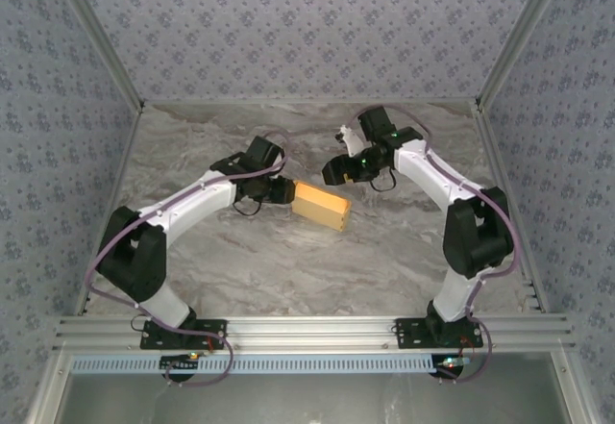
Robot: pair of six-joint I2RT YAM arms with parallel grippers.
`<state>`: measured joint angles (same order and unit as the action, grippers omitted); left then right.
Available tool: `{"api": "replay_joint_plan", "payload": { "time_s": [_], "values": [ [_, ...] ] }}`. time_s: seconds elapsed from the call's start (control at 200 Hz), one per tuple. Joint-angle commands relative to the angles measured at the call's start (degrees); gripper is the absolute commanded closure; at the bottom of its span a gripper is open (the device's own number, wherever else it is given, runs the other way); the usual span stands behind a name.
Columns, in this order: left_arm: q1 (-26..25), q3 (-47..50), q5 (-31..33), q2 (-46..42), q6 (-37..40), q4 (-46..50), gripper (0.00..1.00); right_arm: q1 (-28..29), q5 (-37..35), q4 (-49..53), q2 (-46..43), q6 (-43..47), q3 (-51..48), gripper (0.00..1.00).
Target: Fold the paper box
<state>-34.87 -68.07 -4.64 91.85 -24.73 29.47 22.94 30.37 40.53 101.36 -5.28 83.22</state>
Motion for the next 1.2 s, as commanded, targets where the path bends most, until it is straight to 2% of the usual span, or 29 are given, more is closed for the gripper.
{"api": "replay_joint_plan", "payload": {
  "time_s": [0.0,0.145,0.25,0.53,0.879,1.094,1.194],
  "values": [
    [0.47,0.53,-0.45,-2.81,0.34,0.97,0.56,1.11,2.19,3.66,1.97,3.14,2.39,0.29],
    [1.12,0.94,-2.92,-3.51,-0.80,1.30,0.56,2.32,1.40,3.58,2.90,3.76,2.76,0.29],
    [1.34,3.85,-7.00,-5.42,-3.82,-0.62,0.56,2.72,0.67,5.06,4.34,4.47,4.07,0.29],
    [0.95,14.53,-14.75,-6.51,-12.68,-12.39,0.58,3.79,-2.62,5.87,5.45,5.19,4.41,0.31],
    [-0.88,17.42,-14.00,-2.16,-18.26,-21.48,0.60,6.84,-8.49,4.69,5.08,5.73,1.75,0.33],
    [0.05,18.33,-13.43,-6.24,-18.62,-20.93,0.59,7.92,-11.70,4.26,5.50,5.04,0.20,0.32],
    [1.75,18.83,-14.30,-9.28,-17.71,-19.72,0.58,7.32,-10.35,4.12,5.28,4.86,0.17,0.32]
  ]
}}
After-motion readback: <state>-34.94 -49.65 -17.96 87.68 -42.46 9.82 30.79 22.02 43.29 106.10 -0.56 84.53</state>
